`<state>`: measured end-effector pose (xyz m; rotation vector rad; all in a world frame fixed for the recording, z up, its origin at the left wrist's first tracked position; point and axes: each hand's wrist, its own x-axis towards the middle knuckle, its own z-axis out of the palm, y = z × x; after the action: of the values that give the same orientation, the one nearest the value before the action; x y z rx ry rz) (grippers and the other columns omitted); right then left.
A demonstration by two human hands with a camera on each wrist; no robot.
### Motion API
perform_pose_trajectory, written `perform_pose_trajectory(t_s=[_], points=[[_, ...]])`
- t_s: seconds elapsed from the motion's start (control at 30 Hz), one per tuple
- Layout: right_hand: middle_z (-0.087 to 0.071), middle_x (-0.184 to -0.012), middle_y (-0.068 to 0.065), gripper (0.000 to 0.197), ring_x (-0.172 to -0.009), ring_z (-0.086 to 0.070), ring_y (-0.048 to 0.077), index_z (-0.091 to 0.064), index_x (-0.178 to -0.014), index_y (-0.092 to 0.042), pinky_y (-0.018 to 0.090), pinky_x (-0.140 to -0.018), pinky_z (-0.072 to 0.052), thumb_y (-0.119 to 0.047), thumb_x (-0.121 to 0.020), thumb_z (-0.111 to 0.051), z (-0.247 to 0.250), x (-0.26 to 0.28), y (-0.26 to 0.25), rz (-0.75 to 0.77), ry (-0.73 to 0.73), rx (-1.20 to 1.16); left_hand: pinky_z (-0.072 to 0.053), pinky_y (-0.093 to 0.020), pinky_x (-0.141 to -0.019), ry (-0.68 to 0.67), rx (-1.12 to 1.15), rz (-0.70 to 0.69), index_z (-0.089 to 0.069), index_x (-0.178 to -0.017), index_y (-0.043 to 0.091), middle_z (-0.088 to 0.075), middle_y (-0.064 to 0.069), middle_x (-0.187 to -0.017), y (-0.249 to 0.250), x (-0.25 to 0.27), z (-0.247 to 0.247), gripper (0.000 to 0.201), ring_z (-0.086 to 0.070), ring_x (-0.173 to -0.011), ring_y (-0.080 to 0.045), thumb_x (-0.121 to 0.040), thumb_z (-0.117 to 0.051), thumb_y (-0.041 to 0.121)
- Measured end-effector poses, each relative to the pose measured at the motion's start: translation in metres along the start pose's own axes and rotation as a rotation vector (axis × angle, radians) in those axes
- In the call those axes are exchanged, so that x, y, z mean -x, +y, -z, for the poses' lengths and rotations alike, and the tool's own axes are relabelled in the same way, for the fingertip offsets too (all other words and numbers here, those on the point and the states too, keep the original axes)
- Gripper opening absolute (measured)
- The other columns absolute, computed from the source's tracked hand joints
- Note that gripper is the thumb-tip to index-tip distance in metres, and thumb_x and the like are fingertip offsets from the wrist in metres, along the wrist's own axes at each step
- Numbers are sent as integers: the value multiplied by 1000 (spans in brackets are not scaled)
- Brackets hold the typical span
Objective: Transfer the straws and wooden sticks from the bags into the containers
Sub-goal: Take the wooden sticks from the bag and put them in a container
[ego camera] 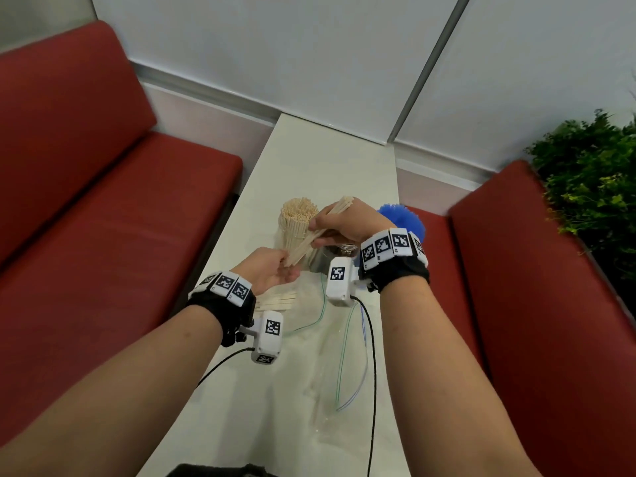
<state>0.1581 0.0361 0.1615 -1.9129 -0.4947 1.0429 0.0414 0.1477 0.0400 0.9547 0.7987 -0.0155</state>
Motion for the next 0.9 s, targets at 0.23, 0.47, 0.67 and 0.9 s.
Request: perform_pose_trajectory(t_s=[0.23, 0.47, 0.67, 0.9], points=[[-74, -99, 27, 35, -98, -75, 37, -64, -116, 11, 49, -97, -57, -6, -87, -76, 9, -53, -21, -34, 211, 125, -56, -30, -68, -4, -823, -83, -67, -110, -4, -63, -12, -97, -6, -33, -1, 22, -63, -82, -25, -95, -57, 9], [-75, -98, 24, 29, -90, -76, 32, -67, -114, 7, 40, -89, -61, -6, -89, -74, 15, -84, -26, -58, 252, 189, -47, -33, -92, -118, -1344, -80, -65, -114, 1, -65, -13, -119, -46, -62, 2, 30, -61, -112, -29, -95, -53, 19], [-74, -101, 28, 27, -95, -75, 38, -68, -113, 9, 48, -93, -59, -4, -89, -72, 8, -98, -17, -72, 270, 179, -36, -33, -108, -99, -1541, -112, -46, -141, 13, -46, -10, -143, -69, -84, 11, 43, -45, -131, -27, -98, -44, 15], [-77, -101, 18, 14, -81, -70, 22, -56, -97, -3, 38, -90, -60, -15, -96, -65, -10, -110, 3, -120, 314, 364, -44, -44, -97, -79, -1778, -98, -43, -135, 12, -43, -10, -134, -84, -89, 7, 41, -45, -122, -32, -95, -46, 18]])
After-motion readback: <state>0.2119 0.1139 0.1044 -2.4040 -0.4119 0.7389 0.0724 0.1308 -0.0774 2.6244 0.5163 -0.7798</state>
